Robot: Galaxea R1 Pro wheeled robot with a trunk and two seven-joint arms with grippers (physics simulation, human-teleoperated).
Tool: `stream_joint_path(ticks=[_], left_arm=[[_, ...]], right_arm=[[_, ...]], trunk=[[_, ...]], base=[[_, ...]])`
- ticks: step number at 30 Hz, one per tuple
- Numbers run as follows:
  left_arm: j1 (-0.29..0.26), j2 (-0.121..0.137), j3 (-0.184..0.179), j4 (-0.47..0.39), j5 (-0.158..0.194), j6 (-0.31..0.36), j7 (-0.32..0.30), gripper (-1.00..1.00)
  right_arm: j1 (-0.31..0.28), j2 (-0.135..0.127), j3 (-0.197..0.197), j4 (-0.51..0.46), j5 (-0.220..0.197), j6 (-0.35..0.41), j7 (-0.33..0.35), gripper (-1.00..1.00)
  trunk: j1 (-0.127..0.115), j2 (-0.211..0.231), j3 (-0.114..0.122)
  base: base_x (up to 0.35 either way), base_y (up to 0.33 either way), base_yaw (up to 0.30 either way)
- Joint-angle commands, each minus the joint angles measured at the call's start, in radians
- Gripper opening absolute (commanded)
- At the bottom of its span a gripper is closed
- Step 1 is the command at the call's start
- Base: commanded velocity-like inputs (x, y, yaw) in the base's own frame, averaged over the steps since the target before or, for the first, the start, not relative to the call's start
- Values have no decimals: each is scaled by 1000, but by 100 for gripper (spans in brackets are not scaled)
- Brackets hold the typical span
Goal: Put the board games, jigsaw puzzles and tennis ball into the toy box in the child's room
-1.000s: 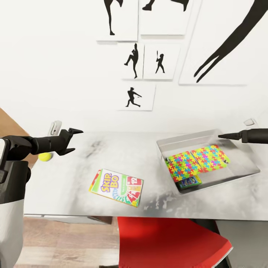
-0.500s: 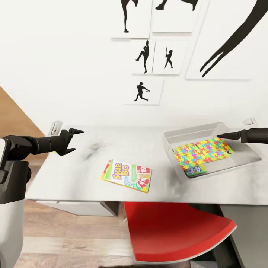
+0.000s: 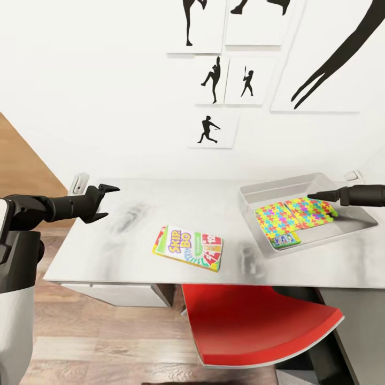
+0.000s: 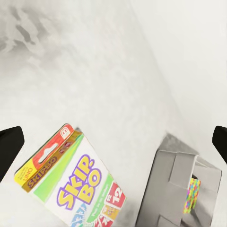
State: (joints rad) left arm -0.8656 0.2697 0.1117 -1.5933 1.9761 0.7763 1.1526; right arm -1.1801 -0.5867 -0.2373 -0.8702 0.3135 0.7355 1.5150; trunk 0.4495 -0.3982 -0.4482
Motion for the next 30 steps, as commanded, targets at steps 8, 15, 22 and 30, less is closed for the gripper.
stream_joint_path(ticks=[8, 15, 22, 30], left_arm=[[-1, 1, 3, 0, 8, 6, 9, 100], [-1, 1, 4, 1, 9, 6, 10, 100], [-1, 1, 5, 1, 10, 6, 10, 100], [-1, 0, 4, 0, 9, 6, 10, 100]], right_arm=[[0, 12, -3, -14, 11, 13, -20, 100], [1, 22, -4, -19, 11, 14, -38, 100], [2, 26, -5, -27, 11, 14, -45, 100], [5, 27, -5, -37, 11, 15, -47, 100]], trunk=[[1, -2, -2], [1, -2, -2], [1, -2, -2], [1, -2, -2]], base=[[-9, 23, 0], [-3, 157, 0], [-1, 260, 0], [0, 303, 0]])
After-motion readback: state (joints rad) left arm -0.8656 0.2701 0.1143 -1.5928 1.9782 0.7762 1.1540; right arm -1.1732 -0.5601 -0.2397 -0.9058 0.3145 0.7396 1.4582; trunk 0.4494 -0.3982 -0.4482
